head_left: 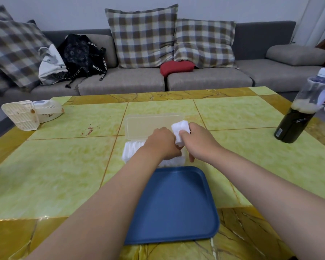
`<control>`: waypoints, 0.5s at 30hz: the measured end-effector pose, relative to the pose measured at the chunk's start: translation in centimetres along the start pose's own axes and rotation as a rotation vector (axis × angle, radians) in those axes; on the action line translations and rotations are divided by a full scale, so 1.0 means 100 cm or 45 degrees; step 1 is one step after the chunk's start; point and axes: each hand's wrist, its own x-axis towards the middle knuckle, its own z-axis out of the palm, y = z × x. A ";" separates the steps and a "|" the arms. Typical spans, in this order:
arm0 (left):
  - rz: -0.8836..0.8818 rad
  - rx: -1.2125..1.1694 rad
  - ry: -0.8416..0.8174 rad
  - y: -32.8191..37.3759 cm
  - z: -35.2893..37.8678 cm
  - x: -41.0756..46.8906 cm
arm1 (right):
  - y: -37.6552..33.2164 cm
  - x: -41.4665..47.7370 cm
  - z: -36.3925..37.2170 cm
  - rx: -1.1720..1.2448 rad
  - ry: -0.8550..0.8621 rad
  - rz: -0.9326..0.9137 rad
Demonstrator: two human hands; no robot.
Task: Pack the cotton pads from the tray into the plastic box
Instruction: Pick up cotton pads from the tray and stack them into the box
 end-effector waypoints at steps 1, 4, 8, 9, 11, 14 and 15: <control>-0.016 0.047 -0.004 -0.001 0.000 0.001 | 0.000 -0.001 0.001 -0.057 -0.009 -0.017; -0.078 0.228 -0.004 -0.011 -0.004 0.004 | -0.003 0.001 0.000 -0.225 0.006 -0.023; -0.208 0.290 -0.035 -0.028 -0.011 0.006 | -0.014 0.001 0.003 -0.457 0.051 -0.036; -0.216 0.275 -0.041 -0.030 -0.011 0.006 | -0.017 0.001 0.006 -0.504 0.051 -0.034; -0.206 0.261 -0.033 -0.036 -0.009 0.005 | -0.028 0.000 0.013 -0.597 0.035 -0.018; -0.188 0.248 0.008 -0.038 -0.006 0.004 | -0.041 0.004 0.023 -0.758 0.028 0.027; -0.187 0.252 0.022 -0.039 -0.006 0.003 | -0.045 0.005 0.026 -0.822 0.033 0.025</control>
